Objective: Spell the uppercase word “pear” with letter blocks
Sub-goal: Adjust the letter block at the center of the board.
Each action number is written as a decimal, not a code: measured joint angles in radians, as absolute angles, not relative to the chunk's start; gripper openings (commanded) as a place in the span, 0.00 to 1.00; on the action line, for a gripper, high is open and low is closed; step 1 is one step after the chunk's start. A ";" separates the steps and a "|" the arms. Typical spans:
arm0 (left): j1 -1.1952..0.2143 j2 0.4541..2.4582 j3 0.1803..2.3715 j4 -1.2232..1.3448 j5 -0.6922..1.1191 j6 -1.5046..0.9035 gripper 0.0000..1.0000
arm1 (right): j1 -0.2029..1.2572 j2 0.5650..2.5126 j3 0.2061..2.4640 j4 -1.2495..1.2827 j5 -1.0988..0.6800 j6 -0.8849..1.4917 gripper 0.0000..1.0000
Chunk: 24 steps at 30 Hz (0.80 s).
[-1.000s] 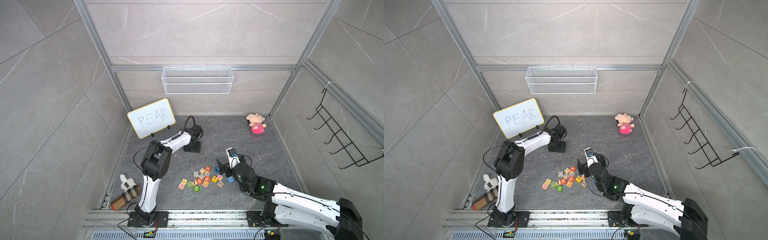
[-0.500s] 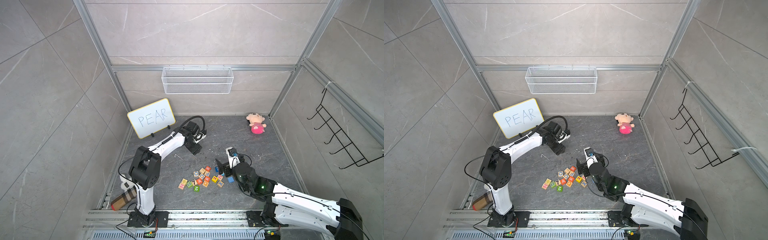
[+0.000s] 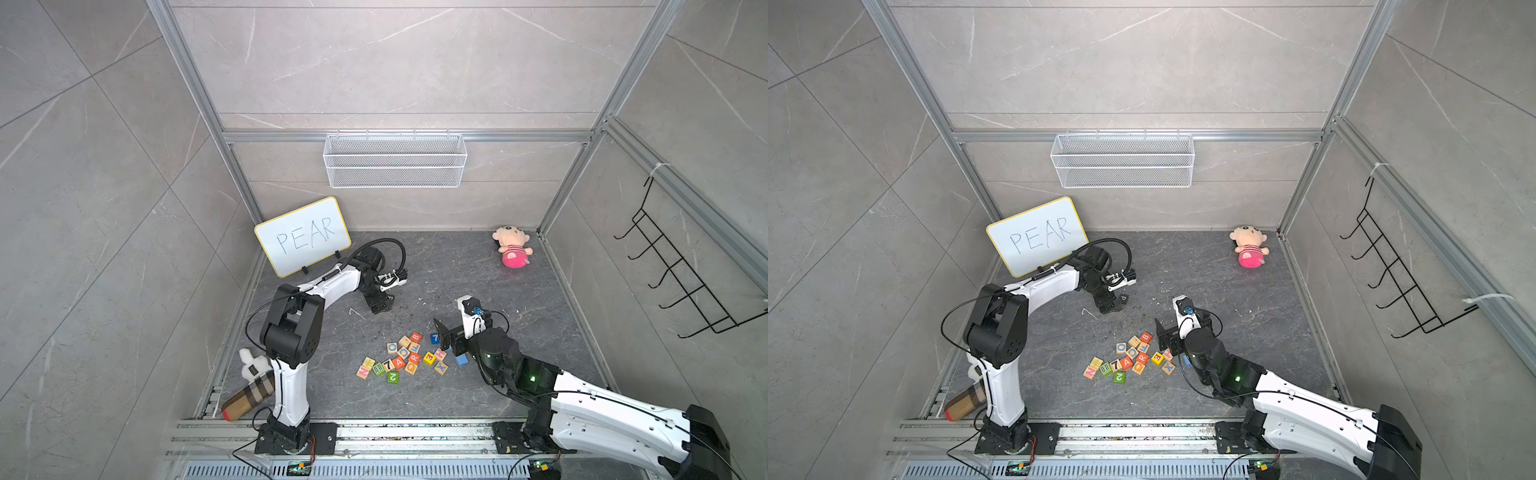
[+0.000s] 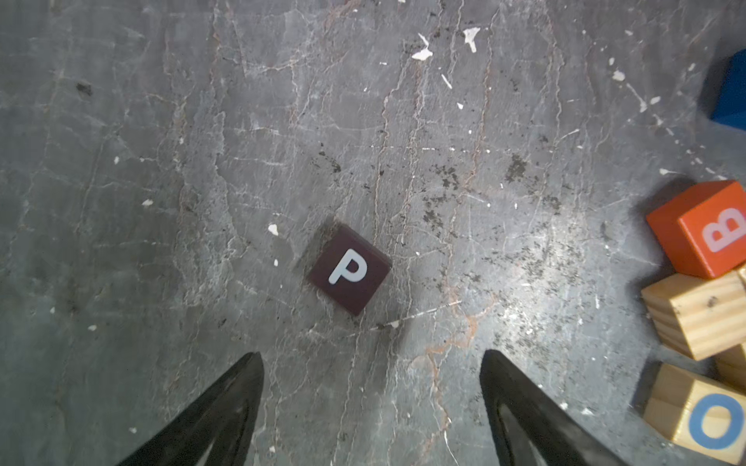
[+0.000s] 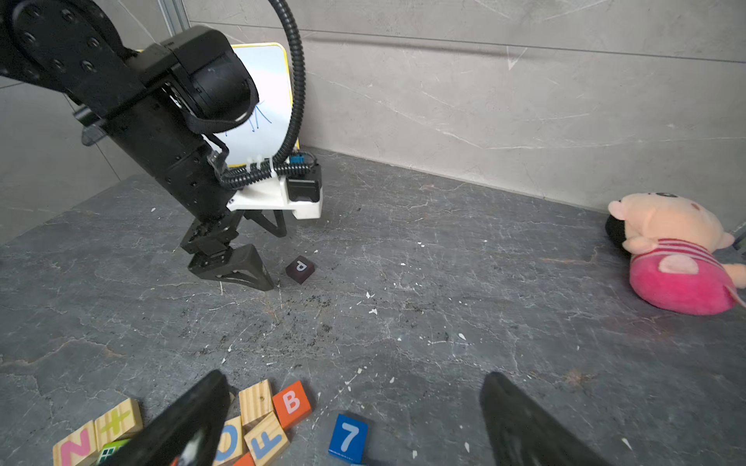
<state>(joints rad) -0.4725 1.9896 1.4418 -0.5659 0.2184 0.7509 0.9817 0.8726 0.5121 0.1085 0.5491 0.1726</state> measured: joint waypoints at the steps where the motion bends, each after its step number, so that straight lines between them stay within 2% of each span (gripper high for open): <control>1: -0.472 2.001 1.442 -0.562 0.221 0.761 0.86 | 0.982 0.868 0.511 0.109 0.548 0.173 0.99; 13: -0.472 2.095 1.496 -0.541 0.246 0.832 0.77 | 0.982 0.862 0.508 0.109 0.534 0.173 0.99; 24: -0.472 2.127 1.522 -0.525 0.257 0.862 0.55 | 0.982 0.862 0.508 0.109 0.533 0.173 0.99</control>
<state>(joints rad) -0.4725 2.1265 1.5215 -0.5255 0.2569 0.8619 0.9817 0.8619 0.5079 0.1089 0.5327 0.1730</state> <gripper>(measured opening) 0.587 0.993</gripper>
